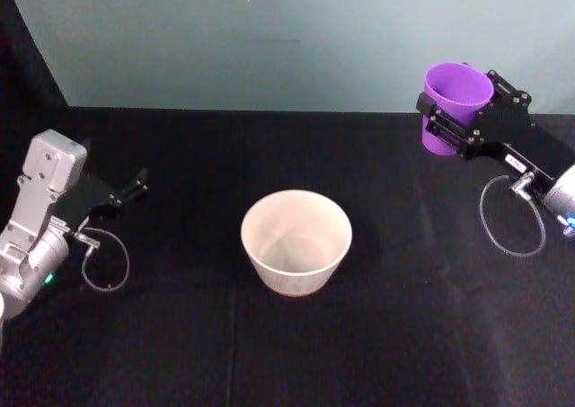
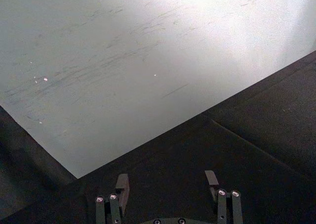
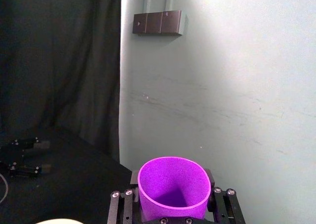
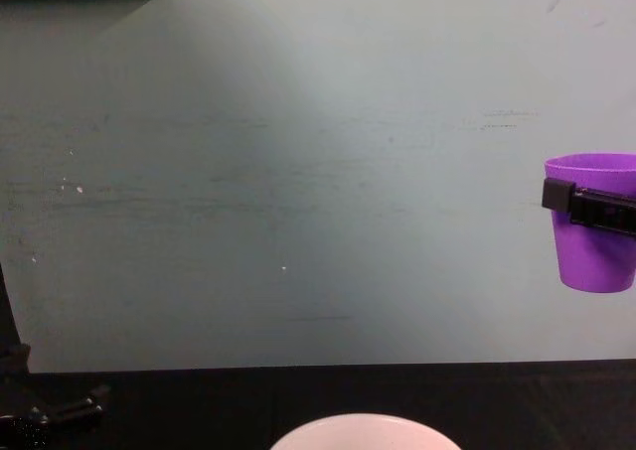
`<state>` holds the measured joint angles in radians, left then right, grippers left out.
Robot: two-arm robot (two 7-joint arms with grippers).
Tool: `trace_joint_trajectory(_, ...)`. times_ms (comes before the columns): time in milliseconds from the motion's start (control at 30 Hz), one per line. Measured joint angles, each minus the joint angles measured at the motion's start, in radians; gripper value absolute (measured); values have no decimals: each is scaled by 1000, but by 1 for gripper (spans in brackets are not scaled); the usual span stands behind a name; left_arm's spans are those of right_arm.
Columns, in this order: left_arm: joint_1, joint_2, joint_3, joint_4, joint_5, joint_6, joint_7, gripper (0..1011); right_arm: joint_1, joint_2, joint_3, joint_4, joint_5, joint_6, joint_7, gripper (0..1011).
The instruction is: Pick up the cup and pour the mung beans from the cup into the bowl.
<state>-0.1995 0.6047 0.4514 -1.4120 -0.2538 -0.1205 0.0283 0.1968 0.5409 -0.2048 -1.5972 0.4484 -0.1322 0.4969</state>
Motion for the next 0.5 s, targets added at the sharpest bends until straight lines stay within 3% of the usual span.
trace_joint_trajectory(500,0,0,0,0,0,0,0,1000,0,0,0,0,0,0,0,735)
